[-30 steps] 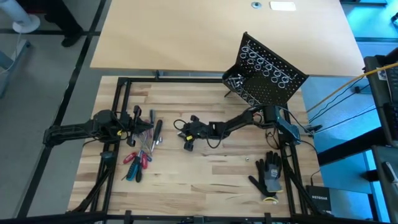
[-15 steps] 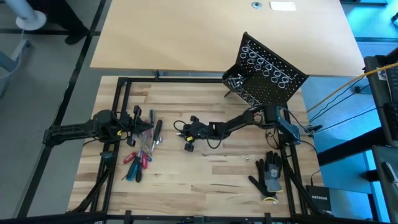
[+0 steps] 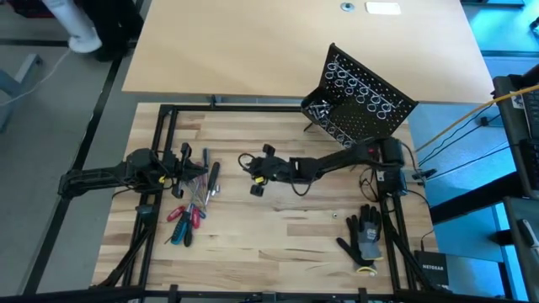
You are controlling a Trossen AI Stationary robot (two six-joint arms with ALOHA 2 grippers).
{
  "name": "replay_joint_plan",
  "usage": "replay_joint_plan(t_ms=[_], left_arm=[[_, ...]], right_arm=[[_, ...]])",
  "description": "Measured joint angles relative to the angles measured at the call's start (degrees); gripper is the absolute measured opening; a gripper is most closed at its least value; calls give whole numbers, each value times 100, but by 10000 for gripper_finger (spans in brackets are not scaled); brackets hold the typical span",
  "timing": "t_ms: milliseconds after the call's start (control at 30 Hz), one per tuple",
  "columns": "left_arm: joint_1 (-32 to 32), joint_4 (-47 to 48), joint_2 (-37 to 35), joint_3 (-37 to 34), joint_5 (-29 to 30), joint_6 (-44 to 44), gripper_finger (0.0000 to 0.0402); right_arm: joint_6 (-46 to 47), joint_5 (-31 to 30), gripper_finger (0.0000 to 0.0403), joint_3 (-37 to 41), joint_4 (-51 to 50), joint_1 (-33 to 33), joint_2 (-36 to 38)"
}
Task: Hang tools onto peg board
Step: Put the socket into the black pegboard bin
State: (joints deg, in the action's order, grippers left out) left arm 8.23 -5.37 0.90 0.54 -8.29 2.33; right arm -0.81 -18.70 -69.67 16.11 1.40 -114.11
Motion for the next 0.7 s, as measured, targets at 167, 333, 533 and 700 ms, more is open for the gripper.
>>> replay_joint_plan(t_ms=[167,333,533,700], left_arm=[[0,3,0,2,0,57,1],[0,4,0,1,0,66,1],[0,7,0,2,0,68,1],[0,14,0,1,0,68,1]], right_arm=[[-399,-1429,69,2,-720,322,547],[-521,-3005,70,0,-1264,571,1158],[-575,-4034,71,0,-1843,571,1981],[-574,-4893,71,0,-2266,569,2556]])
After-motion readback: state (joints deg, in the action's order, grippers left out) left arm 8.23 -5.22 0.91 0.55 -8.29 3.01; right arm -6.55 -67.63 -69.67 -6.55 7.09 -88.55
